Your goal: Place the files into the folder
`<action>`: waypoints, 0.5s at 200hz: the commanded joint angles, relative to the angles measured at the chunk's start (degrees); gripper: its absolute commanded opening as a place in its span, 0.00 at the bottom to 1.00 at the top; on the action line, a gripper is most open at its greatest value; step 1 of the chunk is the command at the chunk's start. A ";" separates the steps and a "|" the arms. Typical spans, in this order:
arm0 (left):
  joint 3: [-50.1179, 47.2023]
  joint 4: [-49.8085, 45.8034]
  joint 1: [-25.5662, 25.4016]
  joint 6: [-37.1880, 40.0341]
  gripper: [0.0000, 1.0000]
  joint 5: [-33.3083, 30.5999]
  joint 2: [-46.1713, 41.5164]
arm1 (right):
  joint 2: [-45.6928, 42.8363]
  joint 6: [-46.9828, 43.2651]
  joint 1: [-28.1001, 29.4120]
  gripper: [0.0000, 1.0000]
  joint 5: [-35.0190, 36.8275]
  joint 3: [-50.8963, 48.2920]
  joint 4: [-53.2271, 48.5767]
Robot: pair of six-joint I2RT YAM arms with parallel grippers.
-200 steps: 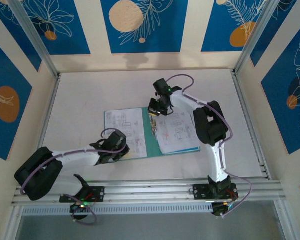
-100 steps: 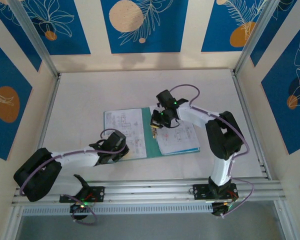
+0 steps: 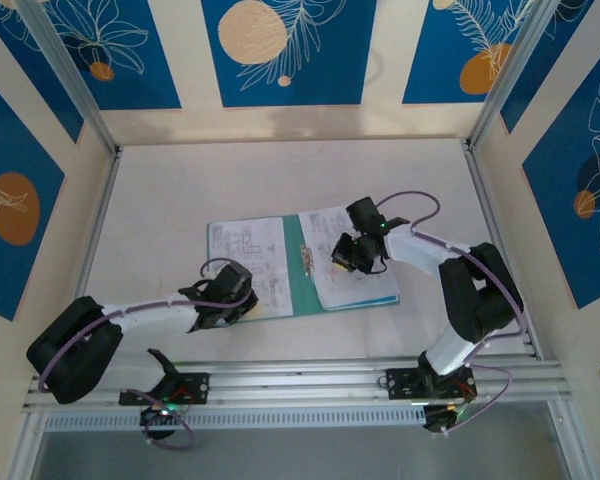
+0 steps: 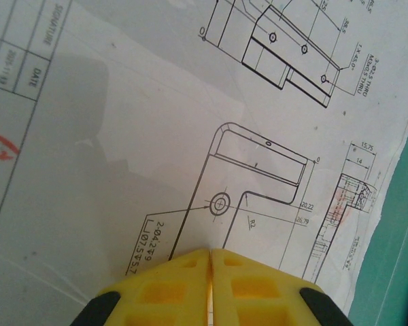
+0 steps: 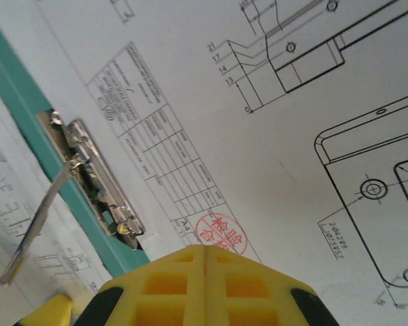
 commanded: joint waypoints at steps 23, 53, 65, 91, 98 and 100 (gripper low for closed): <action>-1.53 -5.32 -0.42 -0.49 0.09 -1.60 -0.65 | 6.33 0.85 0.54 0.00 -1.40 1.57 1.09; -1.79 -5.90 -0.49 -0.42 0.09 -1.78 -1.17 | 8.10 0.35 1.20 0.00 -1.36 2.38 0.86; -1.81 -5.90 -0.46 -0.44 0.09 -1.86 -1.39 | 8.97 0.02 1.25 0.00 -1.60 2.75 0.59; -1.79 -6.04 -0.51 -0.58 0.08 -1.93 -1.49 | 9.22 -0.30 1.51 0.00 -1.66 2.59 0.28; -1.80 -6.00 -0.57 -0.51 0.09 -1.96 -1.54 | 9.06 -0.31 1.59 0.00 -1.49 2.56 0.25; -1.79 -5.99 -0.52 -0.53 0.09 -1.96 -1.53 | 9.01 -0.35 1.55 0.00 -1.48 2.58 0.24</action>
